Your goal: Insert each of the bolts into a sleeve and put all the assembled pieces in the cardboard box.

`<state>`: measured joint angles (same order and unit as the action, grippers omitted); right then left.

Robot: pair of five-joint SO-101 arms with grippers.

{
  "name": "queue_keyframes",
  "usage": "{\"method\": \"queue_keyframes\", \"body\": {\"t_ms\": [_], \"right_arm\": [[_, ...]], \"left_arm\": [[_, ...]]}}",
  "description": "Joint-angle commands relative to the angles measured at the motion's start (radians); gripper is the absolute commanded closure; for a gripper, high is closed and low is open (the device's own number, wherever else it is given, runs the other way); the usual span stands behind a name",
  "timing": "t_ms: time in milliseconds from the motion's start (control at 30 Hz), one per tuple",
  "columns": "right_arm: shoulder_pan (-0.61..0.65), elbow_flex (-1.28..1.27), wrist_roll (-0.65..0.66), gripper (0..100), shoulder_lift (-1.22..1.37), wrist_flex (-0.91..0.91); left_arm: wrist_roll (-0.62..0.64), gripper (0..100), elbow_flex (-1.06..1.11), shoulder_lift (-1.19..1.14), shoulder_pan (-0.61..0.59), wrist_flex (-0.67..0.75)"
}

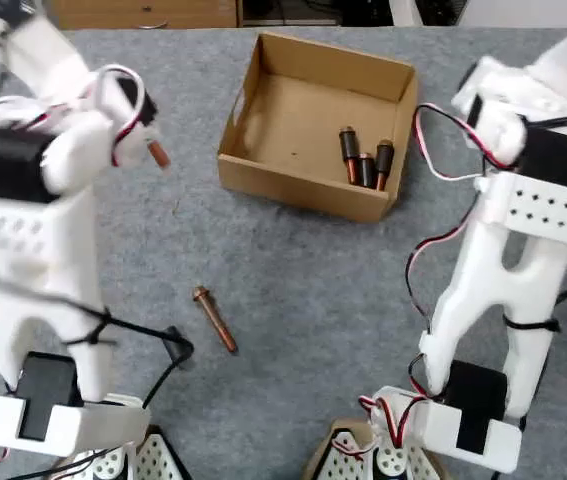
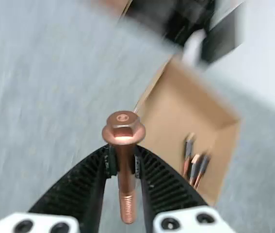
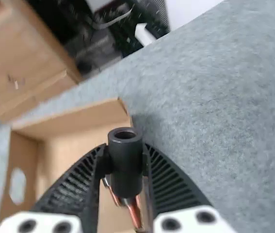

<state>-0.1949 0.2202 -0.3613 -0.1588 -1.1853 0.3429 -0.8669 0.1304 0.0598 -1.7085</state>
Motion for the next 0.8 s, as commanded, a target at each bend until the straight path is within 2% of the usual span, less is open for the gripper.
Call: {"method": "queue_keyframes", "body": {"t_ms": [0, 267, 500, 767], "right_arm": [[0.065, -0.028, 0.110, 99.7, -0.108, -0.008], [0.245, -0.321, 0.218, 99.7, -0.461, 0.002], [0.298, -0.858, 0.321, 99.7, -0.835, 0.284], [0.496, -1.267, 0.322, 99.7, -1.205, 0.397]], "left_arm": [[-0.098, 98, -0.123, -0.004, 0.051, 0.054], [-0.123, 98, -0.132, -0.002, 0.212, 0.072], [-0.123, 98, -0.121, -0.010, 0.336, 0.087], [-0.117, 98, -0.081, -0.001, 0.428, 0.097]]}}
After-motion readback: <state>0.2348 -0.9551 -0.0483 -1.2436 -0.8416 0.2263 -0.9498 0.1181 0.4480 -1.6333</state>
